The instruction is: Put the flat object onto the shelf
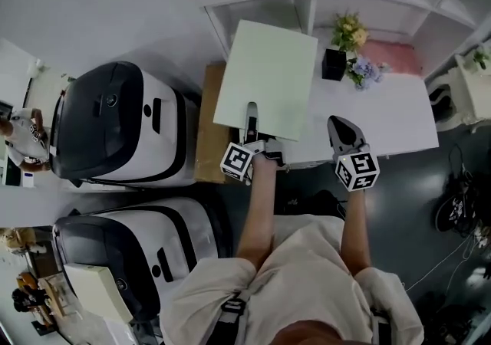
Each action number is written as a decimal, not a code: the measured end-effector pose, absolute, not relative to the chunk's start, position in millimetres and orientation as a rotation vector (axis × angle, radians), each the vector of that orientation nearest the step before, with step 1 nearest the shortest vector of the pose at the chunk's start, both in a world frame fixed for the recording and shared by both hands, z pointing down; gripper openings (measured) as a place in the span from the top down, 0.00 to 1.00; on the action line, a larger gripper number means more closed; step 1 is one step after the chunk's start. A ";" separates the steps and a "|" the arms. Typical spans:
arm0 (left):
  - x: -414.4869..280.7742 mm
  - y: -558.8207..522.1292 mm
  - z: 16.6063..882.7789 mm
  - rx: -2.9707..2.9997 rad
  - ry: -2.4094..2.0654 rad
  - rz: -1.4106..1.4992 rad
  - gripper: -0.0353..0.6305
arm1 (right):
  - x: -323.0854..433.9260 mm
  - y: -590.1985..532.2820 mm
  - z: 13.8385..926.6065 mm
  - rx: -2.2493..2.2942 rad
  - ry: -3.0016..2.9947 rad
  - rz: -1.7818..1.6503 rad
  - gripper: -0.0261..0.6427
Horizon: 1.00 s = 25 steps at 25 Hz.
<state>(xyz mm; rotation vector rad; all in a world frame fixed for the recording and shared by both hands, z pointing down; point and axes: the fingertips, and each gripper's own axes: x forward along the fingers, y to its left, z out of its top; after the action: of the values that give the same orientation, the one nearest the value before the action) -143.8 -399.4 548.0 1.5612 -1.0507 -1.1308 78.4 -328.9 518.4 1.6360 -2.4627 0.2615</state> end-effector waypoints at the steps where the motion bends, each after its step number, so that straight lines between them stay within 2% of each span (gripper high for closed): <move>1: -144.5 -398.5 550.0 1.535 -1.028 -1.160 0.56 | 77.3 -327.6 521.3 1.636 -2.460 0.275 0.86; 15: -141.3 -403.3 574.0 1.304 -1.093 -1.212 0.56 | 22.7 -318.8 524.1 1.321 -2.554 0.226 0.86; 25: -125.1 -420.1 572.7 1.255 -1.147 -1.240 0.56 | 25.8 -332.0 523.9 1.146 -2.652 0.225 0.86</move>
<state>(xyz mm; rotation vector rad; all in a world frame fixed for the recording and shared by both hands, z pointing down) -125.1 -420.1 572.7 1.2549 -1.1473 -1.2402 25.8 -332.0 523.9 1.1463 -2.6520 0.2253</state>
